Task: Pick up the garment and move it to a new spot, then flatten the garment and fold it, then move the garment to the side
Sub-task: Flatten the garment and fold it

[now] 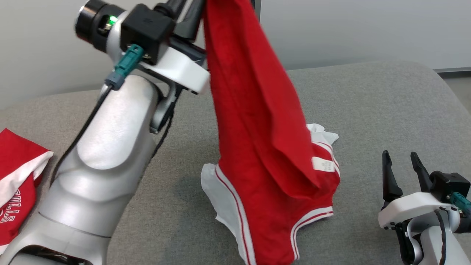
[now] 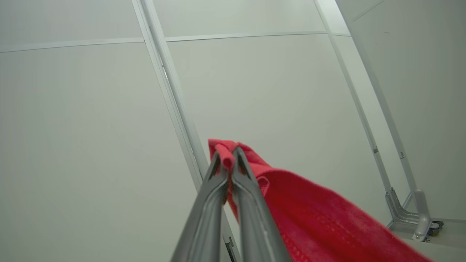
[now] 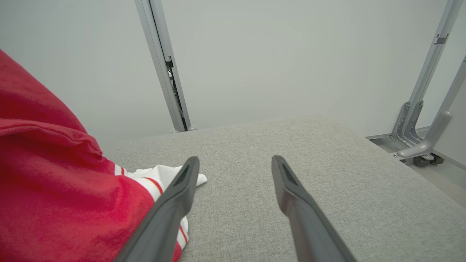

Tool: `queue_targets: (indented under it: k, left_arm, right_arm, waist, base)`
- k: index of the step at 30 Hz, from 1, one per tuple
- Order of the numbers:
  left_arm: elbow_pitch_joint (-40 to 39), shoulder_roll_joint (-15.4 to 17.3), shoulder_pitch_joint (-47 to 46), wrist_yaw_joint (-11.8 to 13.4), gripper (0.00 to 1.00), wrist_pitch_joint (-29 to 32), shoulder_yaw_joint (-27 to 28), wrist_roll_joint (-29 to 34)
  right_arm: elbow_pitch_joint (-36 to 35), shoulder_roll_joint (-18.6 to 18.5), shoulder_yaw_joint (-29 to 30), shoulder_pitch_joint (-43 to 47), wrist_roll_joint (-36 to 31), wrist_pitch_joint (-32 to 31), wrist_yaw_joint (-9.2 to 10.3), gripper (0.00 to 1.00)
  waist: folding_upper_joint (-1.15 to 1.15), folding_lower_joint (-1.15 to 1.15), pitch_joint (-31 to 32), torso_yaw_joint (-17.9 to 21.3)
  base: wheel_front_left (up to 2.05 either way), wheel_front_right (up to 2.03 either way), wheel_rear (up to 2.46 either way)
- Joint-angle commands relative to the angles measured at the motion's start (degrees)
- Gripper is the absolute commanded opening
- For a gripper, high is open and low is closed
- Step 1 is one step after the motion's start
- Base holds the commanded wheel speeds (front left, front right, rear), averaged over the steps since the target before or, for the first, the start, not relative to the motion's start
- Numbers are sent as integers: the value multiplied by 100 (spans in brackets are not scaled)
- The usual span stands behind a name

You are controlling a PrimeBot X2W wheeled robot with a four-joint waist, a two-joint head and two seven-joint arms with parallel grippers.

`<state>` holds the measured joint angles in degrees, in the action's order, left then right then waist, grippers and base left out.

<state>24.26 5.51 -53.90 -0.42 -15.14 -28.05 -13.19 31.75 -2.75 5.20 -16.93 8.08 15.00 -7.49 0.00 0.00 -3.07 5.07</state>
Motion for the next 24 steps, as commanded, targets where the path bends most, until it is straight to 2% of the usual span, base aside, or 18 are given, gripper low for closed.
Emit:
queue_targets:
  k: [1, 5, 10, 11, 12, 15, 19, 24]
  left_arm:
    - [126, 74, 2, 22, 0, -2, 78, -1]
    - [834, 376, 404, 109, 0, -1, 399, -64]
    - [1745, 555, 1185, 278, 1, -3, 861, -300]
    - [1903, 609, 1332, 329, 61, -6, 957, -296]
    - [2031, 632, 1477, 402, 100, -7, 1079, -341]
    - [2196, 618, 1891, 566, 100, -6, 1384, -361]
    - [1987, 541, 2363, 710, 100, -7, 1781, -324]
    - [1380, 197, 3013, 615, 100, -6, 2182, -101]
  right_arm:
    - [-29, -31, 4, -8, 40, 28, -1, 100]
    - [-59, -30, 0, -56, 60, 27, -1, 100]
    - [-54, -29, -88, -146, 51, 28, -1, 100]
    - [-55, -31, -116, -169, 50, 27, -1, 100]
    - [-51, -29, -160, -202, 37, 27, -1, 100]
    - [-30, -32, -298, -273, 24, 27, -1, 100]
    - [38, -32, -440, -252, 17, 28, -1, 100]
    - [312, -32, -789, -17, 66, 28, -1, 100]
  waist:
    - [0, 0, -67, 28]
    - [0, 0, -221, 40]
    - [0, 0, -434, 36]
    - [0, 0, -473, 36]
    - [0, 0, -510, 37]
    - [0, 0, -592, 22]
    - [0, 0, -622, -60]
    - [0, 0, -574, -240]
  base:
    - [0, 0, 0]
    - [0, 0, 0]
    - [0, 0, 0]
    - [0, 0, 0]
    - [0, 0, 0]
    - [0, 0, 0]
    - [0, 0, 0]
    - [0, 0, 0]
